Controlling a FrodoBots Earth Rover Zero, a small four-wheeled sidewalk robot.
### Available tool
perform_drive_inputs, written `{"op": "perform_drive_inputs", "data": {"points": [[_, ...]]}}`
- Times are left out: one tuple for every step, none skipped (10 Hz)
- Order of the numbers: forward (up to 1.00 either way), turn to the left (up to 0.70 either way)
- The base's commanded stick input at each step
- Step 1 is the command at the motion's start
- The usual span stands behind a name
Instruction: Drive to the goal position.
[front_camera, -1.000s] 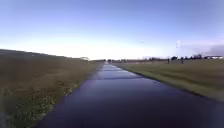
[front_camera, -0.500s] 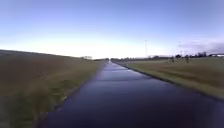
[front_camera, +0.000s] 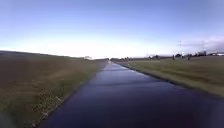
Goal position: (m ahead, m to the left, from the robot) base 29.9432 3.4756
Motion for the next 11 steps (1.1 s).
{"op": "perform_drive_inputs", "data": {"points": [[1.0,0.03],[1.0,0.03],[1.0,0.02],[1.0,0.03],[1.0,0.03],[1.0,0.03],[1.0,0.03],[1.0,0.03],[1.0,0.03],[1.0,0.02],[1.0,0.02]]}}
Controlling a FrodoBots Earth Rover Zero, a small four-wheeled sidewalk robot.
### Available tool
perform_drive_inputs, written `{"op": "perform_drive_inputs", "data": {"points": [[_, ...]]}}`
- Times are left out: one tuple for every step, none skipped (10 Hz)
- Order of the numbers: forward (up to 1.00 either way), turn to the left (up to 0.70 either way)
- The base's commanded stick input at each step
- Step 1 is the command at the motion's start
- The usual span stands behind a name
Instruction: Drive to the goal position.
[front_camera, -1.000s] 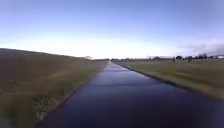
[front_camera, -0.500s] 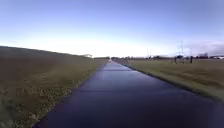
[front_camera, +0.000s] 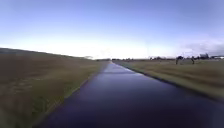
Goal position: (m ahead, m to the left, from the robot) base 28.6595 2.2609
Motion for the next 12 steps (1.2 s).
{"op": "perform_drive_inputs", "data": {"points": [[1.0,0.03],[1.0,0.03],[1.0,0.03],[1.0,0.03],[1.0,0.03],[1.0,0.02],[1.0,0.02],[1.0,0.03],[1.0,0.11],[1.0,0.31],[1.0,0.35],[1.0,0.27]]}}
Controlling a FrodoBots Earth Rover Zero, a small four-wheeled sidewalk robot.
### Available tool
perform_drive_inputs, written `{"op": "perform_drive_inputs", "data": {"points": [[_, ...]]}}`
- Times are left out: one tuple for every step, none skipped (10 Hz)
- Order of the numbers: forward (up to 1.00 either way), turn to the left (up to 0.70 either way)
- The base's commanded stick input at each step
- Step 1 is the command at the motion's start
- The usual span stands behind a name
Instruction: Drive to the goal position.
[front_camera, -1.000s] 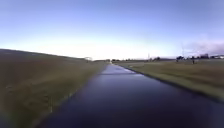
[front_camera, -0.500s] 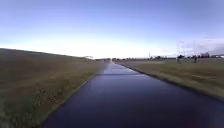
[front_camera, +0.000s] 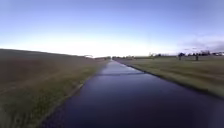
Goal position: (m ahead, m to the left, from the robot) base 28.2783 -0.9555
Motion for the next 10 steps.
{"op": "perform_drive_inputs", "data": {"points": [[1.0,0.09],[1.0,0.04],[1.0,0.03],[1.0,0.03],[1.0,0.03],[1.0,0.03],[1.0,0.03],[1.0,0.03],[1.0,0.03],[1.0,0.03]]}}
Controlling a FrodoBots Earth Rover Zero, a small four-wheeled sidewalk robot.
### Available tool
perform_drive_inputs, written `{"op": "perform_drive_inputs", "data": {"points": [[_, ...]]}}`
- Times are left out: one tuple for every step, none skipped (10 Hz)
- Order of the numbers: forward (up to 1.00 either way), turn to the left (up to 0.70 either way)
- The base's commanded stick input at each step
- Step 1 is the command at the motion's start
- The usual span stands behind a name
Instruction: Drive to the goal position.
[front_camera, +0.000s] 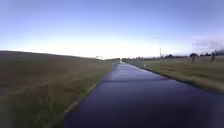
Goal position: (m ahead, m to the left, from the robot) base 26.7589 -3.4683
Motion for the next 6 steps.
{"op": "perform_drive_inputs", "data": {"points": [[1.0,0.02],[1.0,0.02],[1.0,0.03],[1.0,0.03],[1.0,0.02],[1.0,-0.03]]}}
